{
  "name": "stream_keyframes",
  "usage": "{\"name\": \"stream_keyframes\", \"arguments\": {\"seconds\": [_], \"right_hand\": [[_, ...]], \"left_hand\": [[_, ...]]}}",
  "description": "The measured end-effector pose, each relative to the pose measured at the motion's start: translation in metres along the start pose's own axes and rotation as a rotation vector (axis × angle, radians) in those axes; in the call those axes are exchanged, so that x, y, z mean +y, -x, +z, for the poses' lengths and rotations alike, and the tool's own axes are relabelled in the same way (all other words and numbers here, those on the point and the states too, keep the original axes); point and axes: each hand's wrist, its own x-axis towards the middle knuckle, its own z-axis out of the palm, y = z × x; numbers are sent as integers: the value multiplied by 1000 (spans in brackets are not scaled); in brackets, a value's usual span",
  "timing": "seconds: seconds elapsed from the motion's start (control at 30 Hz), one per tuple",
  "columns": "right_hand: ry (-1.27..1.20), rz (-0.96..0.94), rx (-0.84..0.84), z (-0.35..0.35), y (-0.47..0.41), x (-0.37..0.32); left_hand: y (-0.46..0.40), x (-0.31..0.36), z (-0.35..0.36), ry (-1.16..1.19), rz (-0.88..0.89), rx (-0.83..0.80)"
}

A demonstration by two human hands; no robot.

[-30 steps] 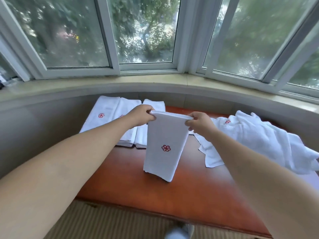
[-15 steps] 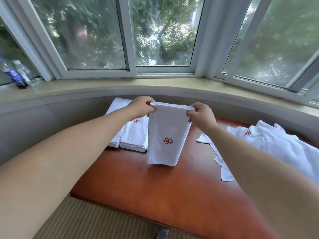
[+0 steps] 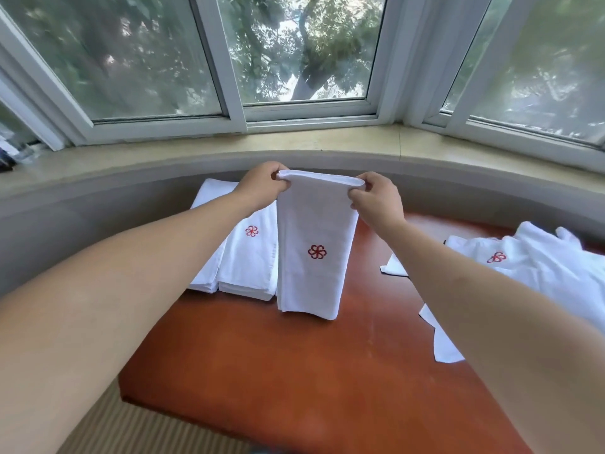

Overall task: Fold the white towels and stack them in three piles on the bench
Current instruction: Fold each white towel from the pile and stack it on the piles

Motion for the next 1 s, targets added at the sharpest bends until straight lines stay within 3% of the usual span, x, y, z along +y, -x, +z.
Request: {"name": "stream_keyframes", "arguments": {"seconds": [0.37,1.0], "right_hand": [[19,89,20,38,-90,30],[143,267,-80,158,-263,164]], "left_hand": [[-107,-43,42,179,-66,-12],[-288,-187,148,102,-197,-198]]}}
